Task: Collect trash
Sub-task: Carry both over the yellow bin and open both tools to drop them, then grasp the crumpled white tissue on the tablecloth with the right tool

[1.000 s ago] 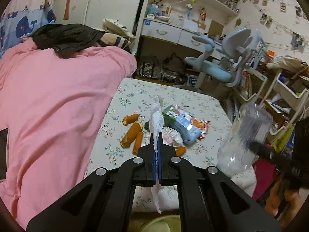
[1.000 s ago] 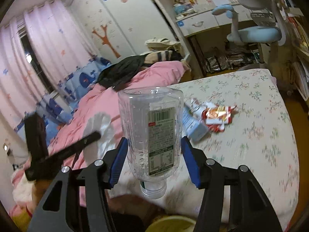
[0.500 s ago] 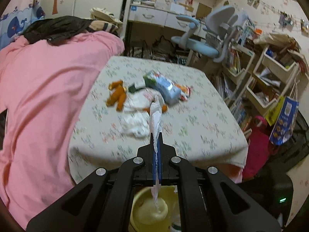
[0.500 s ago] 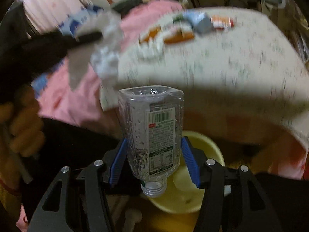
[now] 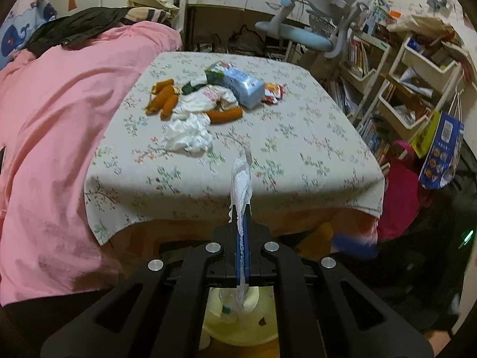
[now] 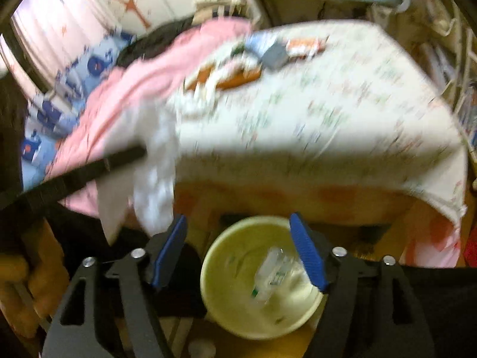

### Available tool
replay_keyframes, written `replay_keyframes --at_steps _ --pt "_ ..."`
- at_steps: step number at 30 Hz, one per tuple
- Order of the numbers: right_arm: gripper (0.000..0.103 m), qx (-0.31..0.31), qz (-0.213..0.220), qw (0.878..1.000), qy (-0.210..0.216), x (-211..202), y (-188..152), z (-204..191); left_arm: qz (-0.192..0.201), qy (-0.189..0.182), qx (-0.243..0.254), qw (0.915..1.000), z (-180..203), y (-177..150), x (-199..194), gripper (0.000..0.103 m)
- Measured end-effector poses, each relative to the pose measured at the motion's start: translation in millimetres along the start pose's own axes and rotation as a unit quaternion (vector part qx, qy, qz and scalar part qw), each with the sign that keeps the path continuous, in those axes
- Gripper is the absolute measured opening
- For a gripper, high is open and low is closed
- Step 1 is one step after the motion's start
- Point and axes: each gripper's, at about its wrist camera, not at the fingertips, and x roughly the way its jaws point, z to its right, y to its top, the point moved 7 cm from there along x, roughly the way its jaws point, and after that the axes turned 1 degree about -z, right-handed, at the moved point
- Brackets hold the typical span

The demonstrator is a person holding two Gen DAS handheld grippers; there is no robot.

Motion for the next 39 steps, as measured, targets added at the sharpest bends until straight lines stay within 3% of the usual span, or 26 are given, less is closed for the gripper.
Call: replay_keyframes --at_steps 4,10,12,15,19,21,27,32,39 --pt "0.080 0.019 0.069 0.997 -0.020 -18.3 18.1 10.5 -0.029 0.001 0.016 0.9994 11.8 -18.4 8.5 0.002" --pt "0.081 0.044 0.117 0.992 -0.027 -36.2 24.6 19.5 -0.081 -0.002 0.050 0.9954 26.7 -53.9 23.3 0.003" --pt "0.081 0.042 0.124 0.991 -0.028 -41.6 22.9 17.3 -0.088 0.002 0.058 0.9944 28.9 -60.4 25.6 0.015" --pt "0.083 0.040 0.134 0.989 -0.035 -47.8 23.2 19.2 -0.064 0.033 0.062 0.9955 25.3 -55.4 18.5 0.052" --pt "0.085 0.043 0.141 0.988 -0.041 -52.7 22.9 21.8 -0.031 0.055 0.071 0.9955 23.3 -42.4 4.9 0.057" --pt "0.085 0.043 0.146 0.987 -0.045 -54.9 23.4 22.6 -0.010 0.071 0.070 0.9949 20.6 -35.3 -1.2 0.065" --pt "0.086 0.022 0.176 0.982 -0.071 -66.9 29.5 18.0 0.061 0.101 0.033 0.9925 4.3 -8.5 -23.1 0.077" --pt "0.089 -0.021 0.203 0.975 -0.082 -73.9 51.7 4.3 0.121 0.124 0.005 0.9849 -14.7 26.7 -40.8 0.082" --pt "0.090 -0.063 0.225 0.969 -0.084 -68.9 100.2 -9.4 0.172 0.137 -0.024 0.9752 -38.5 81.6 -50.5 0.087"
